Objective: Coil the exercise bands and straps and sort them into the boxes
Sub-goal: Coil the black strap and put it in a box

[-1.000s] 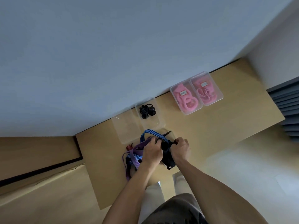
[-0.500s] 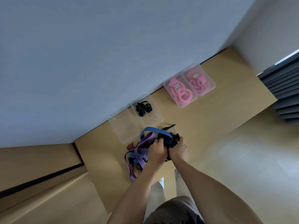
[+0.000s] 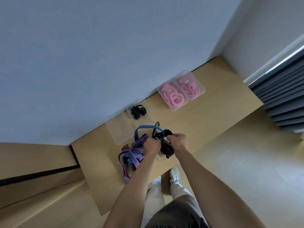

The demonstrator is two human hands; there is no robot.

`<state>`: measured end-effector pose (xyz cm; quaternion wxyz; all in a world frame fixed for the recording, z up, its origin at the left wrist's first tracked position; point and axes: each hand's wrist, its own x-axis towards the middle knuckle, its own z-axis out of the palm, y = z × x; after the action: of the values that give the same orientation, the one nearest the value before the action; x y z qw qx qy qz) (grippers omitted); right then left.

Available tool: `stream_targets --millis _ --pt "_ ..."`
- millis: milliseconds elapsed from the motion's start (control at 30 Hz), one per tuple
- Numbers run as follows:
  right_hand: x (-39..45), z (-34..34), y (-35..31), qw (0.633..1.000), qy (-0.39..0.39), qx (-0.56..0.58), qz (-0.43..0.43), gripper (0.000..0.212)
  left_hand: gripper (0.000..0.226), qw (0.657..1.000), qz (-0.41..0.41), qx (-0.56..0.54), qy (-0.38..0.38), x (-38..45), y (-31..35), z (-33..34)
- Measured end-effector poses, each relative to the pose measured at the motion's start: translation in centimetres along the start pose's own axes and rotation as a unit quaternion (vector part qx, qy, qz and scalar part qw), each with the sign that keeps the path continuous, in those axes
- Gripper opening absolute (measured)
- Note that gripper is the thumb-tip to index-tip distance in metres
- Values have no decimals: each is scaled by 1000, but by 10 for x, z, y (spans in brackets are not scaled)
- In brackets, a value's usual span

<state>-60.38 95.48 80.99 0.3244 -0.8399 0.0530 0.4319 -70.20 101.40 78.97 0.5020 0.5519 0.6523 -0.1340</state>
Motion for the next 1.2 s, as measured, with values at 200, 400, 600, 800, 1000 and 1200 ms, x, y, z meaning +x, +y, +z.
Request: stream_targets --millis 200,400,600,800,1000,1200 --pt "-18 -49 -34 991 -33 109 -65 16 22 980 -27 -196 9 -31 26 -2" --pt "-35 -67 -47 985 -63 114 -110 16 8 801 -22 -598 23 -62 39 -11" --pt "-37 -56 -30 991 -45 52 -119 8 21 716 11 -698 0 -76 25 -16" --pt "-44 -53 -34 981 -22 135 -140 14 8 912 46 -403 63 -59 20 -21" --pt "-65 -62 -75 962 -60 166 -208 7 9 935 259 -230 -74 -78 49 -48" --pt "-84 -72 -105 946 -76 213 -233 16 19 915 361 -169 -66 -97 80 -93"
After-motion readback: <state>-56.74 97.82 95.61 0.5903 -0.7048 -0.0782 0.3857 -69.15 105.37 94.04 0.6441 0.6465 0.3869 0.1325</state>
